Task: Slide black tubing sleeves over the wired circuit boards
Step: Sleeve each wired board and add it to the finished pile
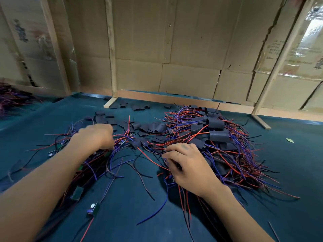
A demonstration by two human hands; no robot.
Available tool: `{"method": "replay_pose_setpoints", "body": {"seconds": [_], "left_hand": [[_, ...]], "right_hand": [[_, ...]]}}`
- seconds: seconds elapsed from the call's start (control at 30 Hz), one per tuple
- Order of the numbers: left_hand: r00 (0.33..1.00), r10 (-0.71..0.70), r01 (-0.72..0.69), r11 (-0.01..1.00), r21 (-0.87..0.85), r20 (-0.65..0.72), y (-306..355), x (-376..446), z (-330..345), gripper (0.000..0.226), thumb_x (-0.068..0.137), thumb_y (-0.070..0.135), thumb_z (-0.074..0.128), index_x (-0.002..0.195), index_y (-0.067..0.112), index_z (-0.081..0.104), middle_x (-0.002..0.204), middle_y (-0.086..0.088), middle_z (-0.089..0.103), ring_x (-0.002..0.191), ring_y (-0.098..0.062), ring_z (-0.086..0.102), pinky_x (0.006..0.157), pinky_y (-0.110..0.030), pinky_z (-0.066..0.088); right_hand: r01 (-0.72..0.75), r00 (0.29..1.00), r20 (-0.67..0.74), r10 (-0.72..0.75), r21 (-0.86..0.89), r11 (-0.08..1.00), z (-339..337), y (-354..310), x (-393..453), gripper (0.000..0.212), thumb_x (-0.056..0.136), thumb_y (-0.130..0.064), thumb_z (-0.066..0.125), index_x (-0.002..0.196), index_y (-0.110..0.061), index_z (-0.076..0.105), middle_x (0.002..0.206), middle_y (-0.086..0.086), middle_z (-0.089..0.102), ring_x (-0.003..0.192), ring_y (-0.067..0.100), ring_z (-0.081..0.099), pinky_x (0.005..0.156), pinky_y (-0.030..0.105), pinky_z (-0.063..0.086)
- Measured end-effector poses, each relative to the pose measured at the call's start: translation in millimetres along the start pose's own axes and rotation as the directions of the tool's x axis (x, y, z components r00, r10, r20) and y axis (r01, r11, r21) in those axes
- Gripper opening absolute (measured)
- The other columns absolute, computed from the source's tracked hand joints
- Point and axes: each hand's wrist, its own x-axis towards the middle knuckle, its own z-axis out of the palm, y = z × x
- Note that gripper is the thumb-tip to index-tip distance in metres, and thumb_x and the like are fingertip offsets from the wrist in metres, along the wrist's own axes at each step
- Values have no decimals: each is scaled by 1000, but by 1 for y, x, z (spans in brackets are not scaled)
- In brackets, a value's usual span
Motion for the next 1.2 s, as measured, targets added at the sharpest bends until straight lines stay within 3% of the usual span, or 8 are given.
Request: {"method": "replay_pose_setpoints", "body": {"seconds": [0.13, 0.3, 0.43, 0.57, 0.67, 0.87, 1.0, 1.2], "left_hand": [[976, 25, -28, 1000, -11, -217, 3, -11, 14, 14, 84, 27, 59, 77, 21, 48, 75, -1, 45, 83, -28, 47, 76, -38, 37], [954, 32, -36, 999, -6, -297, 10, -20, 12, 10, 84, 26, 60, 90, 18, 60, 85, -3, 56, 83, -30, 49, 77, -37, 35], [930, 60, -83, 995, -47, -363, 12, -21, 8, 15, 87, 34, 58, 89, 18, 59, 106, -7, 63, 104, -32, 55, 84, -41, 34], [905, 203, -274, 950, -148, -373, 19, -12, 7, 28, 92, 32, 56, 120, 29, 58, 122, -4, 56, 120, -31, 48, 98, -45, 38], [885, 391, -437, 886, -156, -254, 34, -7, 17, 31, 96, 40, 56, 125, 29, 59, 123, 0, 58, 124, -28, 46, 101, -43, 40], [920, 360, -358, 933, 37, -155, 51, 3, 29, 31, 92, 49, 57, 109, 24, 64, 114, -3, 61, 116, -31, 47, 88, -43, 37], [933, 332, -344, 936, -75, -136, 54, 3, 20, 46, 80, 46, 66, 119, 25, 52, 112, -3, 62, 101, -29, 55, 81, -38, 39], [882, 258, -437, 761, -480, -393, 42, -8, 2, 56, 78, 46, 66, 131, 36, 50, 104, 13, 63, 97, -14, 60, 81, -31, 48]], "right_hand": [[-13, 1000, -11, 14, 20, 1000, 0, 0, -1, 18, 88, -8, 69, 103, -15, 76, 113, -2, 70, 103, 24, 66, 86, 45, 46], [-15, 1000, -3, 15, 29, 999, 0, 0, -2, 18, 88, -8, 67, 103, -15, 76, 112, -3, 70, 102, 22, 66, 87, 44, 45], [-13, 1000, -3, 13, 36, 999, 0, 1, -3, 18, 88, -8, 68, 103, -15, 76, 112, -4, 70, 103, 20, 65, 89, 40, 44], [-11, 1000, -9, 11, 36, 999, 0, 0, -2, 18, 87, -6, 70, 102, -15, 76, 111, -5, 71, 102, 20, 66, 89, 40, 45], [-17, 1000, -18, 18, 41, 999, 0, -1, -2, 18, 87, -6, 70, 101, -15, 76, 110, -4, 71, 101, 21, 66, 88, 41, 45], [-24, 1000, 2, 24, 51, 998, -3, -3, -2, 18, 89, -8, 68, 102, -15, 77, 111, -5, 71, 102, 20, 66, 89, 38, 44], [-26, 999, 30, 24, 45, 999, -4, -2, -2, 17, 91, -10, 66, 103, -16, 76, 111, -7, 70, 102, 20, 65, 89, 40, 44], [-11, 1000, -10, 12, 80, 997, -3, 0, -3, 20, 90, -6, 65, 106, -14, 75, 111, -5, 71, 102, 19, 65, 87, 43, 46]]}}
